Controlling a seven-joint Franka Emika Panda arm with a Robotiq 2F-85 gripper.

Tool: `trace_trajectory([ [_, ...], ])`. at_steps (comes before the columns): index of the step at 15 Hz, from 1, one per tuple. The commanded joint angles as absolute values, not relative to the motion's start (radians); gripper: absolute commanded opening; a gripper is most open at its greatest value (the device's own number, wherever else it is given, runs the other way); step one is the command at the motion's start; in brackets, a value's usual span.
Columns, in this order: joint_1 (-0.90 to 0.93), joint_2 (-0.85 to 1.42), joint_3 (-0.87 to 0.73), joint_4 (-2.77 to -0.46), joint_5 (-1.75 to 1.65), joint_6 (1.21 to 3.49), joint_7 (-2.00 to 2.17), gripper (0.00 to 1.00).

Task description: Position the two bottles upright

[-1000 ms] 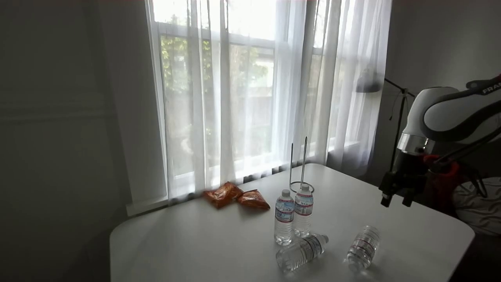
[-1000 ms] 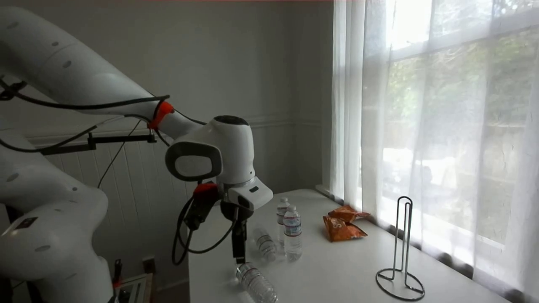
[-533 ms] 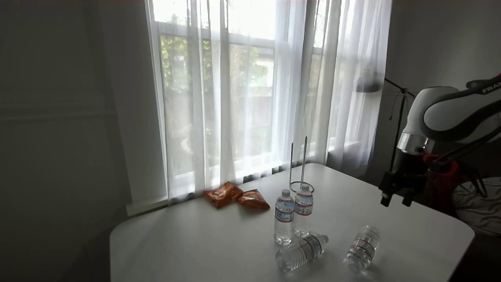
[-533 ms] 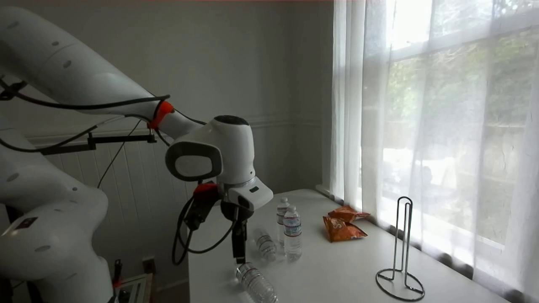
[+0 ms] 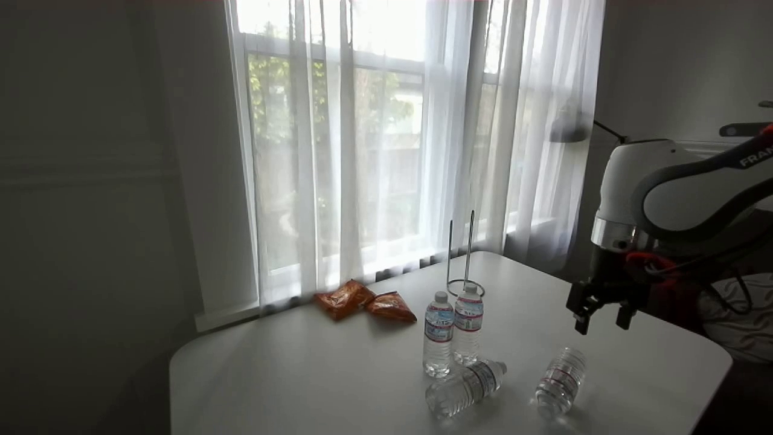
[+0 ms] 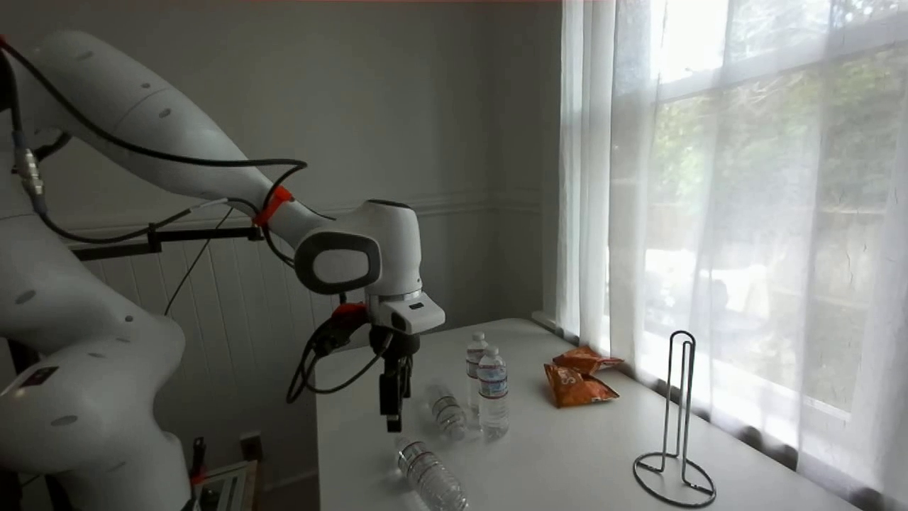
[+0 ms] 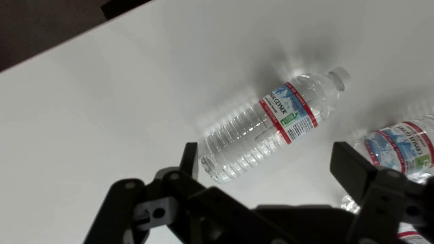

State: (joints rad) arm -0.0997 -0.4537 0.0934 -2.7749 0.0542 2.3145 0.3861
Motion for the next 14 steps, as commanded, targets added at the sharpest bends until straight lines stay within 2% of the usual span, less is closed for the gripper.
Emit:
trace_trajectory([
  [1,-0.142,-0.412,0.223,-2.771,-0.019,2.299,0.660,1.00],
  [7,-0.099,-0.303,0.234,-2.772,-0.027,2.493,0.813,1.00],
  [8,-0.084,-0.347,0.208,-2.771,-0.005,2.412,0.772,1.00],
  [14,-0.103,-0.241,0.206,-2.755,-0.006,2.481,0.846,1.00],
])
